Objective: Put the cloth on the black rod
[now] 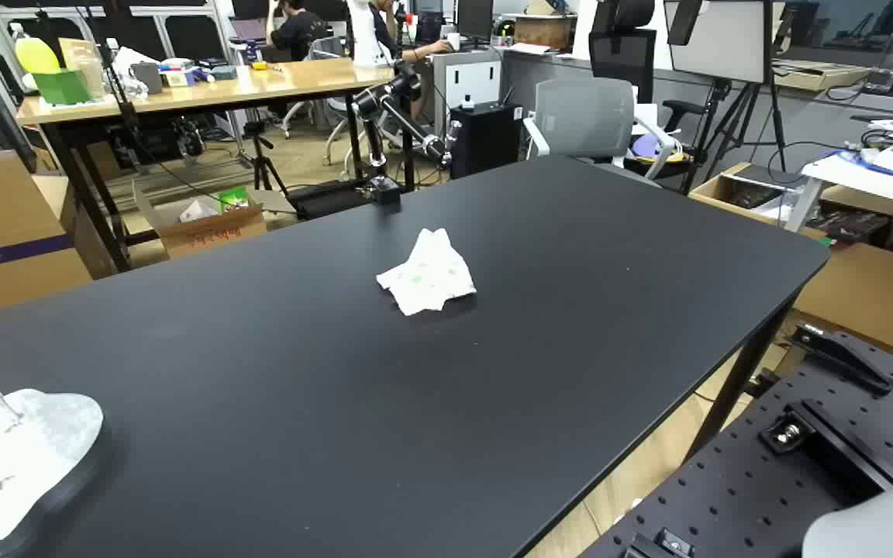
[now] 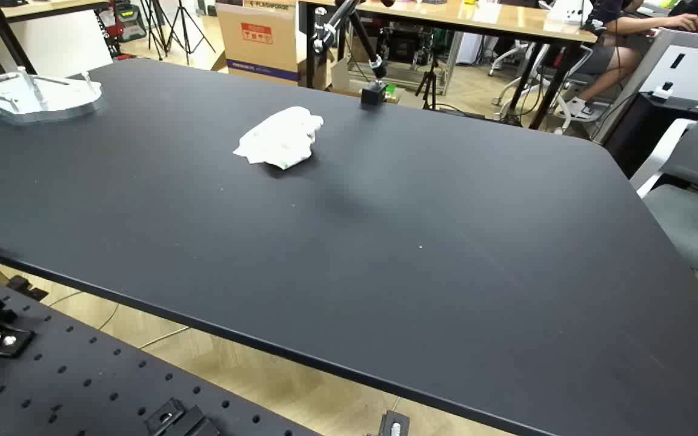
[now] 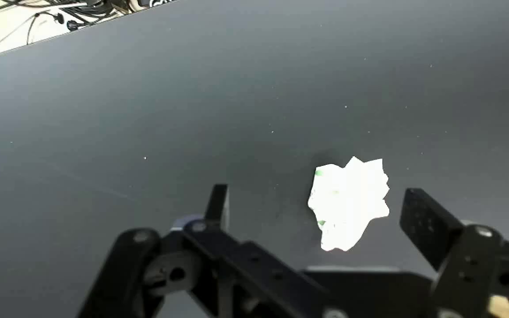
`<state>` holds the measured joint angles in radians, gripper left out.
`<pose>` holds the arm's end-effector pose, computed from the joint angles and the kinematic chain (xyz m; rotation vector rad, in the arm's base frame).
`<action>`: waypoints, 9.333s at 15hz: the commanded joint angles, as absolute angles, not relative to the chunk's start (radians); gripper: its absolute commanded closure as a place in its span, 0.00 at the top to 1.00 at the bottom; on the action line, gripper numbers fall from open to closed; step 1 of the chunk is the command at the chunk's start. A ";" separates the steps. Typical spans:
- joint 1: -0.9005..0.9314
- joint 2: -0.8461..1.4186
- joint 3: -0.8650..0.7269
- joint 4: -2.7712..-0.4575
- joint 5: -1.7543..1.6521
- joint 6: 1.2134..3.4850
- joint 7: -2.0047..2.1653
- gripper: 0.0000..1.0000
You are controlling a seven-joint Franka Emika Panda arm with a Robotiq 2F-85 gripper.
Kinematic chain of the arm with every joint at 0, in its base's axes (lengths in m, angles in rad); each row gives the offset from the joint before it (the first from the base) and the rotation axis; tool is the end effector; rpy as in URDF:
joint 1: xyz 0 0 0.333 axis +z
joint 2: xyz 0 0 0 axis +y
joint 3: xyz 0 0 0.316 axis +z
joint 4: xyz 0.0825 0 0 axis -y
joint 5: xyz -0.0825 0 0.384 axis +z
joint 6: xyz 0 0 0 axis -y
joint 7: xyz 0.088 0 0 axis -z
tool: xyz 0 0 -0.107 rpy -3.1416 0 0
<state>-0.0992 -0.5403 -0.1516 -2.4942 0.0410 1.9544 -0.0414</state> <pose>0.3721 -0.0951 0.4703 -3.0105 0.3071 -0.0159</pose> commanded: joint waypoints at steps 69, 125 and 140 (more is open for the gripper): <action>0.046 0.405 -0.022 -2.418 -0.506 2.990 0.496 0.24; -0.020 0.041 -0.004 -1.994 0.001 2.120 -0.263 0.00; -0.060 0.013 -0.051 -2.135 -0.003 2.198 -0.243 0.00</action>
